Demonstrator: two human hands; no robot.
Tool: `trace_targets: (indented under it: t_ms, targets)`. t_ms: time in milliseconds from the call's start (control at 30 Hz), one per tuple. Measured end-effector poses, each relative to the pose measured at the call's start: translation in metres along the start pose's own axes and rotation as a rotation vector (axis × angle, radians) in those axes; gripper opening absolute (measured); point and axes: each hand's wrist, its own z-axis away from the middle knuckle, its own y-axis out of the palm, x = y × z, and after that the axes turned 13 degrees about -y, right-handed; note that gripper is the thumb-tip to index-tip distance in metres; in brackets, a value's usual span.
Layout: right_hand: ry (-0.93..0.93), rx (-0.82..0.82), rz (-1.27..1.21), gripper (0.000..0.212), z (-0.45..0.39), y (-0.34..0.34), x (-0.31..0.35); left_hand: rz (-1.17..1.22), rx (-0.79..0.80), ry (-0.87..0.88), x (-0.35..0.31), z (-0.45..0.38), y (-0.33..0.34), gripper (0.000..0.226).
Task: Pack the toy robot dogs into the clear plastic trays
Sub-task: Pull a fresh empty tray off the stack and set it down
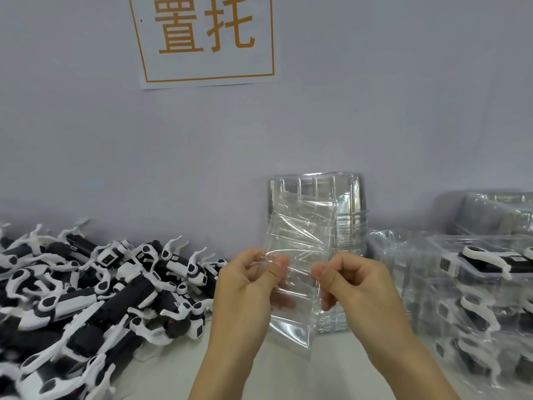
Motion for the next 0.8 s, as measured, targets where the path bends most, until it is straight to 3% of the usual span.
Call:
trace_targets:
  t_ms: [433, 567, 700, 800]
  targets:
    - [-0.040, -0.025, 0.025, 0.035, 0.000, -0.010, -0.003, 0.029, -0.066, 0.050, -0.003, -0.005, -0.016, 0.016]
    - [-0.030, -0.022, 0.014, 0.026, -0.001, -0.010, -0.003, 0.032, -0.073, 0.056, -0.004, -0.004, -0.017, 0.016]
    - [-0.041, -0.139, 0.031, 0.024, -0.003, -0.020, -0.006, 0.104, -0.182, 0.055, -0.008, -0.006, -0.030, 0.023]
    - [0.028, -0.224, -0.096, 0.036, -0.004, -0.033, -0.007, 0.178, -0.214, 0.033, -0.010, -0.007, -0.041, 0.025]
